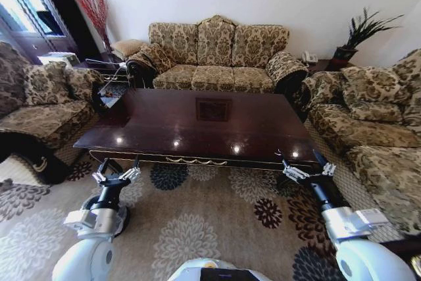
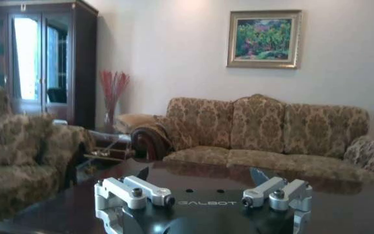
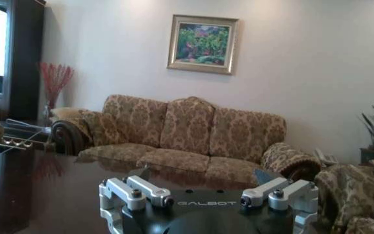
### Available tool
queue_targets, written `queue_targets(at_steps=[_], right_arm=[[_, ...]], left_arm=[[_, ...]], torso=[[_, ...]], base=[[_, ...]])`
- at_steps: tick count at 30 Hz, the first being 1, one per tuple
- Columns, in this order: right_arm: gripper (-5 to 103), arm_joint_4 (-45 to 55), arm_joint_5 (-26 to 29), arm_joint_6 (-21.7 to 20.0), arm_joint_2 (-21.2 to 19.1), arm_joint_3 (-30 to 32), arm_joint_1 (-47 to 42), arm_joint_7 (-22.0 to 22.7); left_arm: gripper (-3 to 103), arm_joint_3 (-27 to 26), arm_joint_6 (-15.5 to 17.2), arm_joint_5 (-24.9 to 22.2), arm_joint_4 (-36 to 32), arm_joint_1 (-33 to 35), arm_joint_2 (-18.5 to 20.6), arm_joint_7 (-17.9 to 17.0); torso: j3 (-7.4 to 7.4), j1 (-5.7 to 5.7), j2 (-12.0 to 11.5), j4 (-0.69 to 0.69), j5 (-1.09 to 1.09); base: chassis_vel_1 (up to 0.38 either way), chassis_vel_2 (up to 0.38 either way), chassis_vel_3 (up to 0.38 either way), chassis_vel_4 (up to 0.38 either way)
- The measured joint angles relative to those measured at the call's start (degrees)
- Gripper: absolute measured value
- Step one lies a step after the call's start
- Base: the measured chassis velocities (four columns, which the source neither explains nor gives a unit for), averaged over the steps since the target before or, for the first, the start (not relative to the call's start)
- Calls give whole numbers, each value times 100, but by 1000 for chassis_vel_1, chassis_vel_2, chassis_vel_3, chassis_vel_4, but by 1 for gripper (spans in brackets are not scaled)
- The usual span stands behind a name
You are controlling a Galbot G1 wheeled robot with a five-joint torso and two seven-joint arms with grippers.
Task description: Move to the front of the table and place the trash on the table into the trash bin.
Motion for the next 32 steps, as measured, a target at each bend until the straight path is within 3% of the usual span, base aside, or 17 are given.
queue_targets(at_steps=[2,4,8,32], right_arm=[[100,19,-42,-5,39,-59,-19,33],[100,144,-453,-89,365,-457,-161,432],[100,206,-550,-135,475,-626,-187,679],[100,192,-516,-81,481,-436,-216,650]], left_arm=[[100,76,48,-110,-90,35,88,-58],[100,187,119,-368,-226,56,319,-298],[100,194,172,-586,-283,47,456,-405],[100,125,182,-496,-371,114,659,-384]], torso=[[0,0,0,0,0],[0,0,0,-7,12],[-1,-1,0,-4,6],[0,0,0,-4,8]], base=[[0,0,0,0],[0,0,0,0],[0,0,0,0],[0,0,0,0]])
